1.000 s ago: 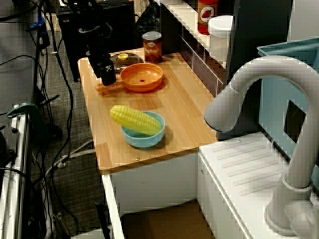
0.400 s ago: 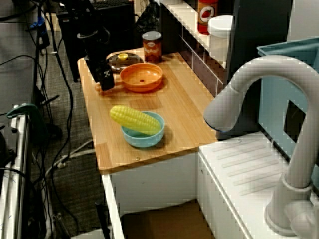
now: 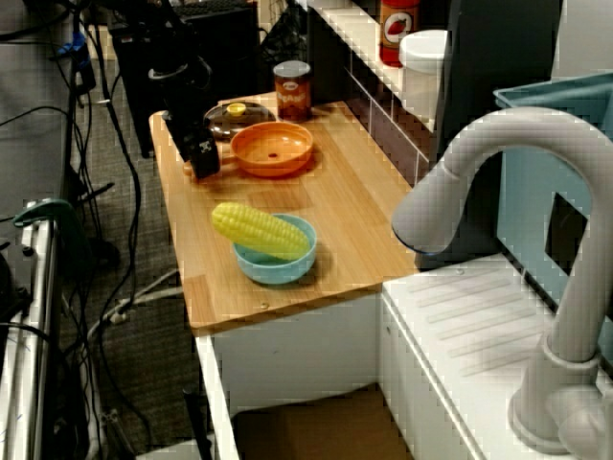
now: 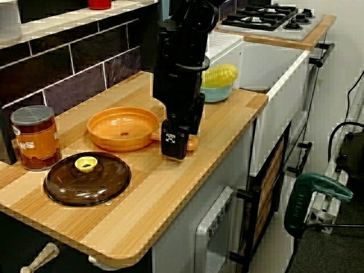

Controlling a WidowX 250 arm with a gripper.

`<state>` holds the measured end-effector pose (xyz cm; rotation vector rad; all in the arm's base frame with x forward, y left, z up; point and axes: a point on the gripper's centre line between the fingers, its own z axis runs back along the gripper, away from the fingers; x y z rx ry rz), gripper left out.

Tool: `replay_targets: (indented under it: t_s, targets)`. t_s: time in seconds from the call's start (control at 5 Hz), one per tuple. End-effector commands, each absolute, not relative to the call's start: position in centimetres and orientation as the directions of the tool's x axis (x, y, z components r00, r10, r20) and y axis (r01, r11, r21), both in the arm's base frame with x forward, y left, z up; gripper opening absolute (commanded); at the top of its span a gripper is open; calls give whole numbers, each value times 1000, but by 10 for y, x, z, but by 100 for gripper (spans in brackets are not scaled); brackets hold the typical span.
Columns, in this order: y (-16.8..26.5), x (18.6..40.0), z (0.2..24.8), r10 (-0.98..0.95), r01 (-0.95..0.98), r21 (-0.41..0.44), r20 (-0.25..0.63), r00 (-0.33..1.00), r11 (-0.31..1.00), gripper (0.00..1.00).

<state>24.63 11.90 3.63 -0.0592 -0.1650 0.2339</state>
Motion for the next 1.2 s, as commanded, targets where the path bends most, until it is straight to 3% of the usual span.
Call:
replay_targets:
  t_s: [0.0,0.2,0.8,1.0]
  targets:
    - [125,247,41,245,-240,-48,191,950,970,100]
    - [124,245,40,256,-252,-42,198,946,967,0]
    - [128,245,45,276,-270,-56,190,942,961,0]
    - [128,249,58,277,-266,-78,197,940,961,0]
